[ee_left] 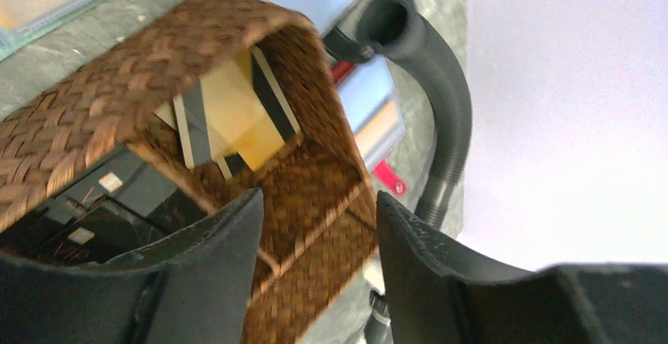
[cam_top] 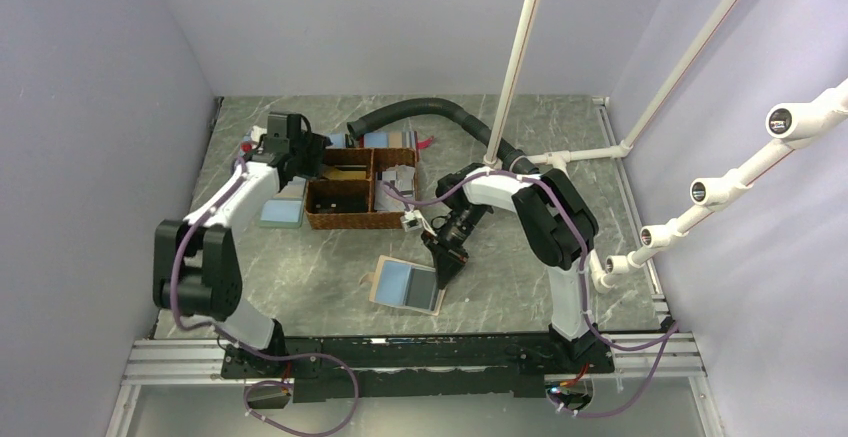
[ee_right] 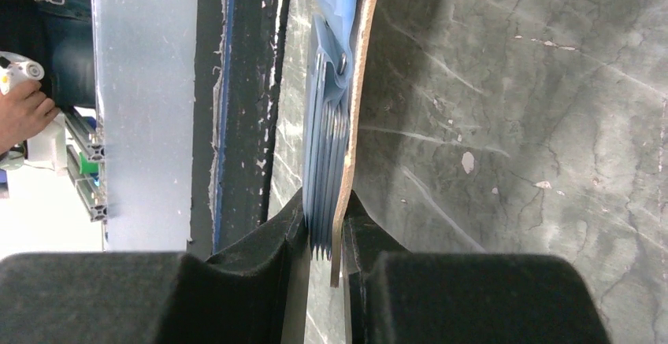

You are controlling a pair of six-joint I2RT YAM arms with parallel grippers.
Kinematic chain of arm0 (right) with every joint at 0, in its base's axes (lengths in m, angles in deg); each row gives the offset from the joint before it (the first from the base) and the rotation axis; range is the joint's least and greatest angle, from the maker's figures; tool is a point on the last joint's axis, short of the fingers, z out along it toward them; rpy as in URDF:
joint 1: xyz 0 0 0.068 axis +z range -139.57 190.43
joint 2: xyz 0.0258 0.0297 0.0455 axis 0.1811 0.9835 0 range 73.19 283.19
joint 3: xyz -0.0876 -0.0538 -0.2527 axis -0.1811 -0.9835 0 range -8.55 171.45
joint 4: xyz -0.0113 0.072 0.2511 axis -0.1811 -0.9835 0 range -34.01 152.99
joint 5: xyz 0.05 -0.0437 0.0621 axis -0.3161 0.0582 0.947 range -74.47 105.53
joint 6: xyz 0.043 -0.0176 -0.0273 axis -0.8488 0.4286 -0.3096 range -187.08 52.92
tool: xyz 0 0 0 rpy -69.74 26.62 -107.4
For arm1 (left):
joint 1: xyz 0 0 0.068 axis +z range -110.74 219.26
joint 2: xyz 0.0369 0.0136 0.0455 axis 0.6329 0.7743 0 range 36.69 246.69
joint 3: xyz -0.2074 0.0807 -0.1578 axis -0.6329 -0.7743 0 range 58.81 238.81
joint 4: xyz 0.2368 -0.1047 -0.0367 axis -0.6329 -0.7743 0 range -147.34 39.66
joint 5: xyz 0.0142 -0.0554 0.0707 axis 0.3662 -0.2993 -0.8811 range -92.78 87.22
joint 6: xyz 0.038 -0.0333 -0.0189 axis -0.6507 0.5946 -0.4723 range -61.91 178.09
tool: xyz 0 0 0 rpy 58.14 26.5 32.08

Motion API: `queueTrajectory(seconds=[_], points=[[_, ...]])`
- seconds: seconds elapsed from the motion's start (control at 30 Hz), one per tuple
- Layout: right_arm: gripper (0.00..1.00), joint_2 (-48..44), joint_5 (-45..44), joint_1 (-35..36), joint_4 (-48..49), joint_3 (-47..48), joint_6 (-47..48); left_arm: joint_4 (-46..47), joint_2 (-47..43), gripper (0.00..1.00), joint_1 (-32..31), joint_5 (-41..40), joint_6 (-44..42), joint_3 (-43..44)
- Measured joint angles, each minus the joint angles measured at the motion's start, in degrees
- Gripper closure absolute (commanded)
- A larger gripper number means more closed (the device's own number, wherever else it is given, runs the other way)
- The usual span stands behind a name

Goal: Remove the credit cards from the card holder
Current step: Place the credit card in the storage box.

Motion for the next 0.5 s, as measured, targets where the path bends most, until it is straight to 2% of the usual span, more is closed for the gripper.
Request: queueTrajectory(seconds=[0.1,0.17,0.23,0.4,0.5], points=[[1.0,0.39,-0.79,0.0,-0.37,0.76,-0.37,-0.33,-6.27,0.33,0.0,2.12,-6.84,-1.03],[0.94,1.01,-1.31,0.07,-1.14,1.68,-0.68,0.26,-13.35,0.32,0.0,5.07,-13.68,-3.45],[0.84,1.68,-1.75,0.04,-1.6,2.38,-1.09,0.94,-19.28,0.32,0.0,8.17,-18.82,-6.29],[0.5,2.67,-5.46,0.07,-0.74,3.43,-4.63,-1.86,-34.75,0.32,0.0,17.33,-30.32,-18.05],[0.38,2.29,-8.63,-0.02,1.57,3.39,-8.39,-5.25,-42.03,0.32,-0.24,22.12,-33.29,-24.68]])
